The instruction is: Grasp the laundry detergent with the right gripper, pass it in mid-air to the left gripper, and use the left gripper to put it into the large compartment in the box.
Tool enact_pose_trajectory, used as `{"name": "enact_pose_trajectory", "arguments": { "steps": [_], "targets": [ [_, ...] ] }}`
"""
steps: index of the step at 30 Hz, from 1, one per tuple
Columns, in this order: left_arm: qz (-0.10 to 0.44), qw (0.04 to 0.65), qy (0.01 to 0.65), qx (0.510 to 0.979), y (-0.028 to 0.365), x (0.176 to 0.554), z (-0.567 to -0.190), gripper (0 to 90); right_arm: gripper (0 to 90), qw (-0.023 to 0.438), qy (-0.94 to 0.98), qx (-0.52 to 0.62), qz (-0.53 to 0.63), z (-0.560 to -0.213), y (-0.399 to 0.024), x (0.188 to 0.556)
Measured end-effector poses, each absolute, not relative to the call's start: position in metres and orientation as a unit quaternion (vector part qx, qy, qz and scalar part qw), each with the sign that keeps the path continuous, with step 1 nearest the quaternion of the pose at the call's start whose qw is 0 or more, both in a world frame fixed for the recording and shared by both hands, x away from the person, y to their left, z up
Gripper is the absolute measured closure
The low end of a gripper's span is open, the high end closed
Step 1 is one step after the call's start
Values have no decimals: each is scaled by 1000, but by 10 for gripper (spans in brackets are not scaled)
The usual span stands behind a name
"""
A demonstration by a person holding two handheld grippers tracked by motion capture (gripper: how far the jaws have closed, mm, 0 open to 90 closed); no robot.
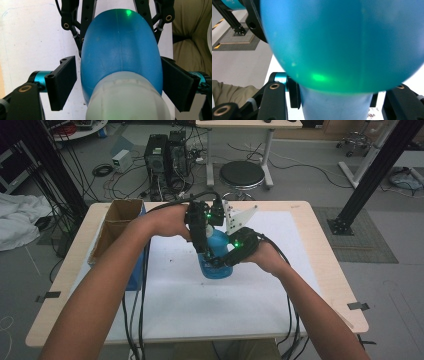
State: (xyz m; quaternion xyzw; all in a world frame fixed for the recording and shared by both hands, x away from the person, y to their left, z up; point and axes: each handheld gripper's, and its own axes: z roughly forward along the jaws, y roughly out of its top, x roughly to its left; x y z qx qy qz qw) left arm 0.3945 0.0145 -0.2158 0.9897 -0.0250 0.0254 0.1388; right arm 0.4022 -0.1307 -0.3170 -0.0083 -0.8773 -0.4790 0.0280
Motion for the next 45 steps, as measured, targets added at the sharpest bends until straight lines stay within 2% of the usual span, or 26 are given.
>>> {"name": "enact_pose_trajectory", "arguments": {
  "steps": [4, 13, 15, 31, 45],
  "targets": [
    [27, 139, -25, 990, 14, 395, -216, 226, 450, 29, -877, -8, -479, -317, -130, 402],
    [27, 137, -30, 990, 14, 395, -218, 257, 450, 29, -878, -9, -478, -317, -130, 402],
    [27, 136, -32, 990, 13, 395, -217, 292, 450, 31, -878, -10, -477, -318, -130, 402],
    [23, 136, -41, 990, 14, 394, -218, 365, 450, 30, -879, -7, -476, -318, -129, 402],
    [25, 141, -40, 989, 13, 391, -217, 371, 450, 31, -878, -3, -477, -318, -130, 400]
  ]
}}
